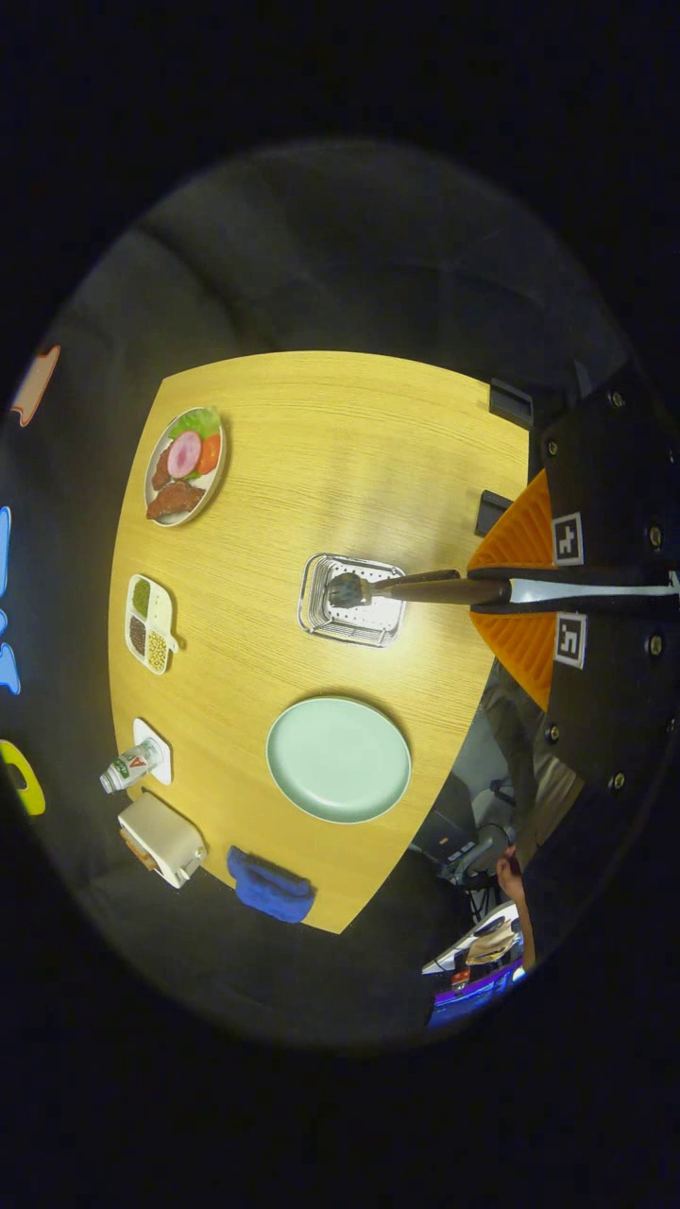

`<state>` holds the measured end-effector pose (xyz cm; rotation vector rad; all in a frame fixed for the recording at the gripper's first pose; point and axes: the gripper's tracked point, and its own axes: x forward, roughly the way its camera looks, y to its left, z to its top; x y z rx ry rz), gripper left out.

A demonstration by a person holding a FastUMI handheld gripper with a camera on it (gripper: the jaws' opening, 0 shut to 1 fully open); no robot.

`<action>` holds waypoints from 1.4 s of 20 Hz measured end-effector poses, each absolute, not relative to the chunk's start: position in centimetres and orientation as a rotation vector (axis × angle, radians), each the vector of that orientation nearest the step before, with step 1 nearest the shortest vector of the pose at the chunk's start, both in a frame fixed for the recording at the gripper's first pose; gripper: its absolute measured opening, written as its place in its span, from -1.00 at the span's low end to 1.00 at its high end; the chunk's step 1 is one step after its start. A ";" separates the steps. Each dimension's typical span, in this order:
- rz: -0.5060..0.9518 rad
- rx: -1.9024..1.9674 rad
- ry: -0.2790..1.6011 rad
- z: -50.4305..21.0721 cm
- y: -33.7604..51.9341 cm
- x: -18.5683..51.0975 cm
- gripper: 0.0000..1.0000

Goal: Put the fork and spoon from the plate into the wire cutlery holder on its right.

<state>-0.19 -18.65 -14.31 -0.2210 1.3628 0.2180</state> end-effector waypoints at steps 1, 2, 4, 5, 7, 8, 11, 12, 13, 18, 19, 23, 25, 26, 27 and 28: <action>0.219 -0.236 1.372 -14.5 -18.6 0.1 -0.92; 0.213 -0.251 1.379 -14.7 -18.6 0.3 -0.92; 0.214 -0.274 1.392 -15.2 -18.2 0.8 -0.92; 0.215 -0.274 1.402 -15.4 -17.9 1.0 -0.92; 0.227 -0.284 1.418 -15.8 -17.4 1.3 -0.92; 0.226 -0.293 1.425 -16.1 -17.4 1.5 -0.92; 0.220 -0.314 1.442 -16.7 -17.4 1.7 -0.92; 0.223 -0.309 1.449 -16.9 -17.2 1.7 -0.92; 0.225 -0.299 1.451 -17.0 -17.0 1.8 -0.92; 0.228 -0.296 1.454 -17.7 -16.6 1.8 -0.92; 0.228 -0.295 1.453 -17.7 -16.6 1.8 -0.92; 0.223 -0.285 1.457 -18.0 -16.6 1.9 -0.92; 0.216 -0.277 1.455 -17.7 -16.6 1.9 -0.86; 0.215 -0.273 1.451 -17.6 -16.6 1.8 -0.82; 0.208 -0.272 1.439 -17.1 -16.8 1.9 -0.78; 0.202 -0.272 1.422 -16.6 -16.9 2.0 -0.76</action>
